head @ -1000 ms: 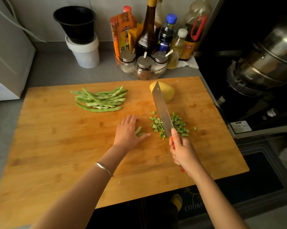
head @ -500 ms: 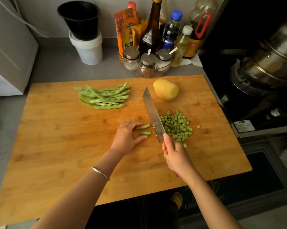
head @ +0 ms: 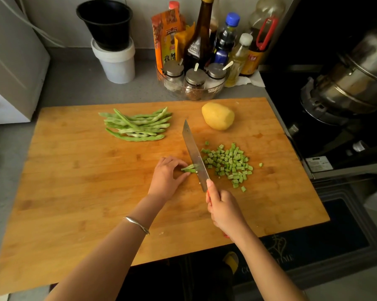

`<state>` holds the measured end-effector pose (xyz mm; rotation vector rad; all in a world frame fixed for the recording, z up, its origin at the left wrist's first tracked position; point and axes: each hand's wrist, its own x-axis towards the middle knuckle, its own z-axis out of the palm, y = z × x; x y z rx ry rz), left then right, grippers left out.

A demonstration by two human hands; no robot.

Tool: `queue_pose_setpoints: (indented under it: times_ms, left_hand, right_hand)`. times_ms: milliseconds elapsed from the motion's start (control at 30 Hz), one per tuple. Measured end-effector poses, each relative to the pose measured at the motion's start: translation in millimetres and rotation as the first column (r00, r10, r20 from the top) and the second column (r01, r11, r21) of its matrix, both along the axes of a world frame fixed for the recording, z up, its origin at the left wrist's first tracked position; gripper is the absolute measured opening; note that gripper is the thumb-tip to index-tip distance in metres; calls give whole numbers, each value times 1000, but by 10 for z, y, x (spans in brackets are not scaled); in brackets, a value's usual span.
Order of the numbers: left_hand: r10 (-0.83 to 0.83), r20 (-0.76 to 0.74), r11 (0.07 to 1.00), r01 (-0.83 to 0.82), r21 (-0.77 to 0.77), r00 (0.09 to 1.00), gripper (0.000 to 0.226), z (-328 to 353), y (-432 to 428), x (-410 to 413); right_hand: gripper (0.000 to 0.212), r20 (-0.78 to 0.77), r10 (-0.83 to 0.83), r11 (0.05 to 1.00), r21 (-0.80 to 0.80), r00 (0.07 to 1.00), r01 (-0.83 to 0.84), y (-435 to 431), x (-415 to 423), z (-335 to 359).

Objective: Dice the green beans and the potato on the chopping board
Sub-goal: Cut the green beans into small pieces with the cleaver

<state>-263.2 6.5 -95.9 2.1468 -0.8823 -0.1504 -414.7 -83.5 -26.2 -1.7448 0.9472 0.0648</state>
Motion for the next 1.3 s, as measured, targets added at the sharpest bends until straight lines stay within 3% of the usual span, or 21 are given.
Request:
queue_pose_setpoints:
  times_ms: [133,300,433,600,833,1300]
  left_hand:
    - [-9,-23,1000,9,1,1000,19,-3,-9,12]
    - [-36,-64,999,36,2,997,16,-5,-20,45]
    - [-35,-48,999,34,-14,998,17,16,-9,19]
    - [-4,8,1000,4,-8,1000,30,-28,116,11]
    - [42,23,999,-41,-15,999,22,-25,193,-4]
    - [74,4,997,-74,-36,997,7,-5,140,-2]
  right_hand:
    - [56,-34,4,1000,-11,999,-5,31,29,10]
    - [58,-109,19,990,-139,994,-35,70,151,-41]
    - [60,-64,-46,994,-103,997,40,-11,167,-78]
    - [58,3,8,989,-145,1000,-8,-3,95,-11]
    - [55,18,87,989,-121,996,-84,47,137,61]
    - [53,-131,127,969,-194,983,-151,124,216,26]
